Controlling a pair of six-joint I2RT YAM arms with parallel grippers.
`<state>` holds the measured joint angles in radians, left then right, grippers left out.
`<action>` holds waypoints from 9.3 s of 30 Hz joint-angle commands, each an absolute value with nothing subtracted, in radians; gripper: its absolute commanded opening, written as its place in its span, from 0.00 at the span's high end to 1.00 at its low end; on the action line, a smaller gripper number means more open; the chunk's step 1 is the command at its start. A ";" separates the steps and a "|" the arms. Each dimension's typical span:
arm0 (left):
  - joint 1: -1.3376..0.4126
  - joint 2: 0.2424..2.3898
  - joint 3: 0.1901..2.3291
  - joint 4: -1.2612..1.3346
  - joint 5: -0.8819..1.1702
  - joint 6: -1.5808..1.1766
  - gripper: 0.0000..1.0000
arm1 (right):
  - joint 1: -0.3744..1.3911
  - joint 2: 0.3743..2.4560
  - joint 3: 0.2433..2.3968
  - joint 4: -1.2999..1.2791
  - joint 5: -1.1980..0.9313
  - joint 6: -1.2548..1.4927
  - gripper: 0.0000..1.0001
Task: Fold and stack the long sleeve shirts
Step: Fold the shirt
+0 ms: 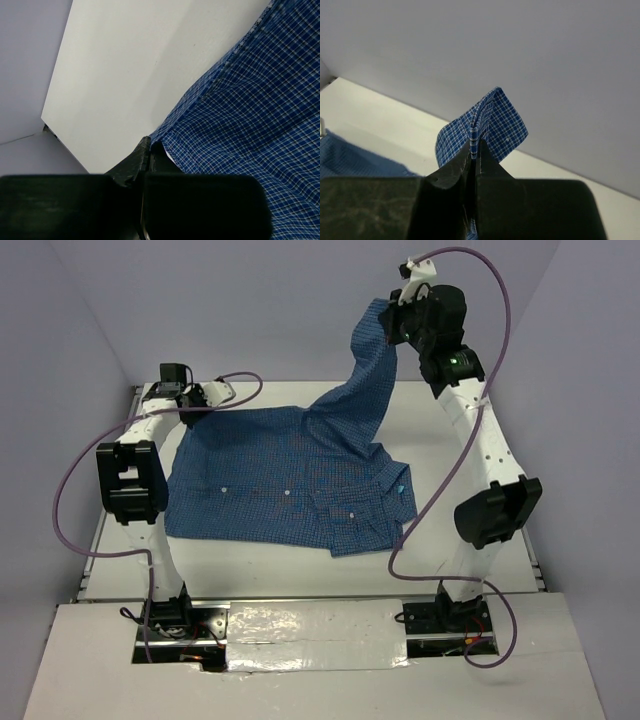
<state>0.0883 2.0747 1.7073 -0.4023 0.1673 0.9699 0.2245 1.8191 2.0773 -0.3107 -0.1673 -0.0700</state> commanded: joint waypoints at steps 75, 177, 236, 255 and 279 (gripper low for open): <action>0.298 2.034 1.761 -0.641 0.356 0.367 0.09 | 0.103 1.654 1.257 -0.288 -0.379 0.425 0.48; 0.112 1.829 1.212 -0.548 0.110 1.216 0.50 | 0.508 1.341 0.839 -0.305 -0.360 0.252 0.15; 0.051 1.779 1.104 -0.420 0.067 1.373 0.59 | 0.508 1.034 0.902 -0.548 -0.492 0.178 1.00; 0.008 1.775 1.147 -0.516 0.204 1.233 0.49 | 0.508 1.002 0.865 -0.549 -0.480 0.181 1.00; -0.035 1.804 1.085 -0.339 0.061 1.206 0.55 | 0.506 0.986 0.870 -0.549 -0.476 0.183 1.00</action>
<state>-0.0357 1.8034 1.1137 -0.3702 0.0822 1.1790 0.5014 1.0100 0.8577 -0.5697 -0.4774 0.1886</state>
